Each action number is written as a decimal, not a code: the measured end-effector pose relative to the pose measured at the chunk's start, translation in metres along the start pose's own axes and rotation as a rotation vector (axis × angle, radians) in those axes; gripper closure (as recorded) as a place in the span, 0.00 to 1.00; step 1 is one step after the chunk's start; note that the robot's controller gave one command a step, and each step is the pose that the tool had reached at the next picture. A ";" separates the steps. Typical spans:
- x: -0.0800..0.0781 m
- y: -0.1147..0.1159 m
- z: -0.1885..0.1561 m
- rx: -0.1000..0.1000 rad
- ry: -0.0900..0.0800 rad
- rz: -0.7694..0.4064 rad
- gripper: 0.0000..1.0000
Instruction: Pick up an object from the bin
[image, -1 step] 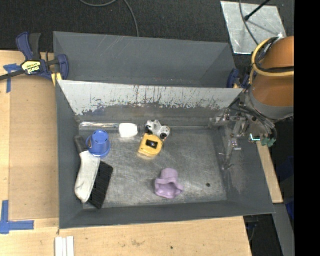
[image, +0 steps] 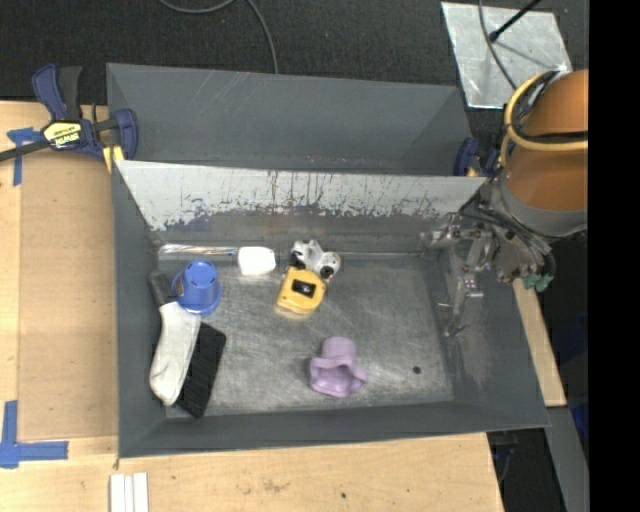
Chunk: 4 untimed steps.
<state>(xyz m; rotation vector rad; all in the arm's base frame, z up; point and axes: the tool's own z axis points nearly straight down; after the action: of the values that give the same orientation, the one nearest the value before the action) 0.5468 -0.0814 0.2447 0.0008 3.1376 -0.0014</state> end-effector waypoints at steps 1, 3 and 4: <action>0.011 0.035 0.074 0.000 -0.004 -0.029 0.00; 0.045 0.107 0.084 -0.001 0.004 -0.010 0.00; 0.039 0.109 0.156 -0.001 -0.003 -0.107 0.00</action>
Offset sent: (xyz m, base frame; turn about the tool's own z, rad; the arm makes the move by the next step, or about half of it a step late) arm -0.0356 0.0994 -0.0847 -0.1887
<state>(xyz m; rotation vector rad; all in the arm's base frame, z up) 0.5088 0.0277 0.0882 -0.1664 3.1300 -0.0007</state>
